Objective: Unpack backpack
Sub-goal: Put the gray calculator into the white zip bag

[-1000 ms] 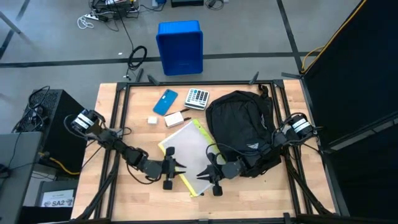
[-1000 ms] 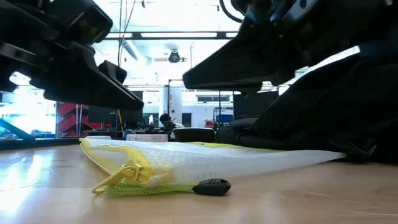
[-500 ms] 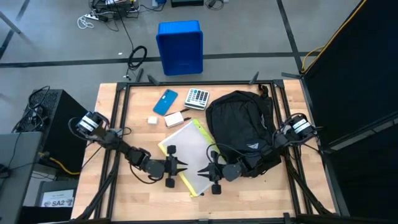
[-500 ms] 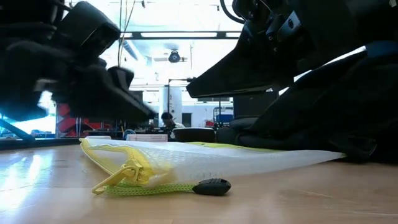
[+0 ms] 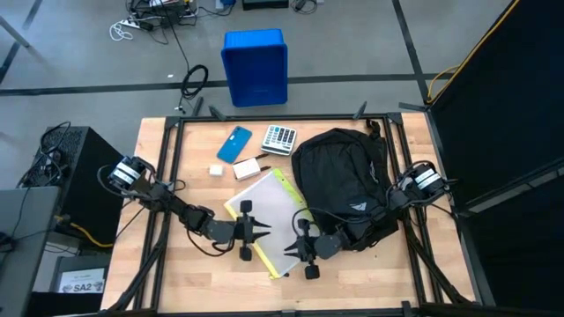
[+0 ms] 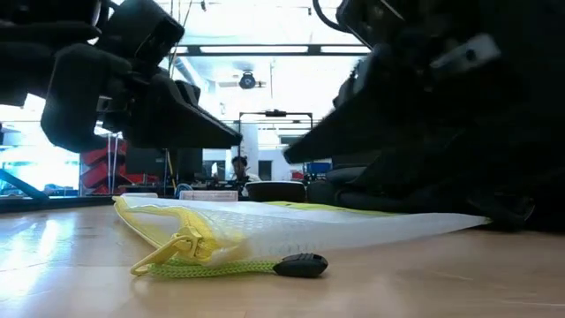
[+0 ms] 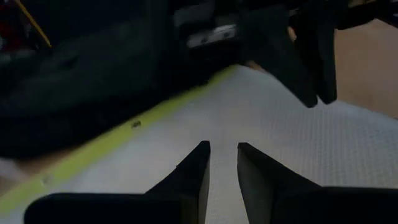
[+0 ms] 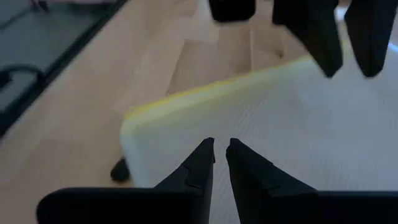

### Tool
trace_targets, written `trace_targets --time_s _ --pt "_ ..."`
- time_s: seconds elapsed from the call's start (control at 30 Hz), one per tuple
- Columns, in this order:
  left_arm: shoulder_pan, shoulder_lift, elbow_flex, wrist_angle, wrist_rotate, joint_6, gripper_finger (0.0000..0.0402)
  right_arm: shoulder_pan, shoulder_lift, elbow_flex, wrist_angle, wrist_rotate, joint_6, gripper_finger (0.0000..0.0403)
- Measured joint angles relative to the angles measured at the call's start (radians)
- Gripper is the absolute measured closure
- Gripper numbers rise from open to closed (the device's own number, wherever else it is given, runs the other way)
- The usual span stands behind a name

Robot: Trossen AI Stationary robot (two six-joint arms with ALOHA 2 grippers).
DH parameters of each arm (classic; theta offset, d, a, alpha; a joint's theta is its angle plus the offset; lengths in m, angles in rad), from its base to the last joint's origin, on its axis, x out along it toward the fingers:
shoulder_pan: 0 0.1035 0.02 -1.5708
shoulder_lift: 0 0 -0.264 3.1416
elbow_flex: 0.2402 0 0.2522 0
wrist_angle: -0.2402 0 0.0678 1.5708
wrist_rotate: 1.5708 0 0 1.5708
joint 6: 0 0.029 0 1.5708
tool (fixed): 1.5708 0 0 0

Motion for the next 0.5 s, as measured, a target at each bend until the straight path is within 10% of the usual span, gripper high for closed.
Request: trace_targets --time_s 0.5 --pt "-0.014 0.000 0.215 -0.621 0.075 -0.175 0.0349 0.031 0.000 0.132 -0.313 0.066 -0.040 0.0383"
